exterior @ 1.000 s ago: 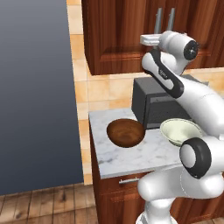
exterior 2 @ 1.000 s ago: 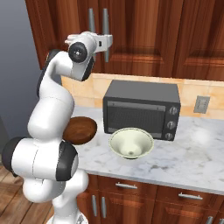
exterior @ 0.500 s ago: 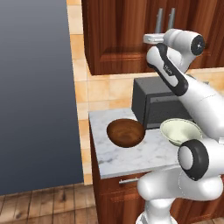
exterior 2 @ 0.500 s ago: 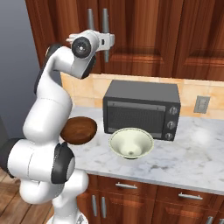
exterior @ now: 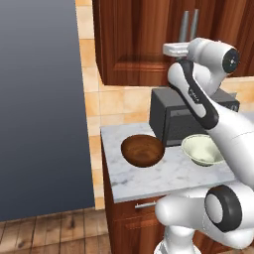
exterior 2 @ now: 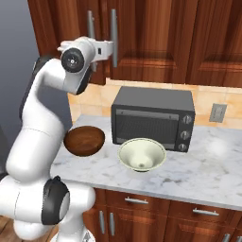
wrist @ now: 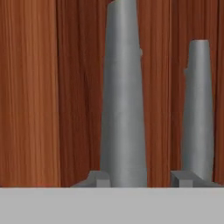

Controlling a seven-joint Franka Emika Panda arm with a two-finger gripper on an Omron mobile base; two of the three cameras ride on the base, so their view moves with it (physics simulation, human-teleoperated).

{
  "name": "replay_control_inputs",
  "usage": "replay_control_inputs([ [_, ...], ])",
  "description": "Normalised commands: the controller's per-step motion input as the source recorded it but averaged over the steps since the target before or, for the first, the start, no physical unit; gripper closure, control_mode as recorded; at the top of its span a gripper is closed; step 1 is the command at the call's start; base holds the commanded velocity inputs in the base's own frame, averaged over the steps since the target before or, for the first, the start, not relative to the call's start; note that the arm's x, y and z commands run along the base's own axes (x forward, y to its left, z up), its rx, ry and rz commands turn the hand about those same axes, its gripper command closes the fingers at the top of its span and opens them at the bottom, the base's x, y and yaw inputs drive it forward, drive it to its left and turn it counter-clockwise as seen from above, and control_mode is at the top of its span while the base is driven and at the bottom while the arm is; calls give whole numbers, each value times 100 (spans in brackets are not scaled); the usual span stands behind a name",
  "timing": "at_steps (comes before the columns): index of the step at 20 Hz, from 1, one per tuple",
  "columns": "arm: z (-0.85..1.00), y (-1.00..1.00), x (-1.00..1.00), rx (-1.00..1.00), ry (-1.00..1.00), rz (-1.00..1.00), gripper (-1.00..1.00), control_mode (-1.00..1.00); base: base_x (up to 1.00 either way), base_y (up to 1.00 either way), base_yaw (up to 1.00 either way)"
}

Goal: Open the cabinet. Pick the bowls from the counter and place them in the cabinet. Then close the cabinet.

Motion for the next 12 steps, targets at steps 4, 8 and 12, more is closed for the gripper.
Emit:
replay_control_inputs([
  [4,27,100,-94,0,0,0,100,-100,0,0,0],
  [8,23,100,-100,0,1,0,100,-100,0,0,0],
  [12,11,100,-100,0,3,0,100,-100,0,0,0],
])
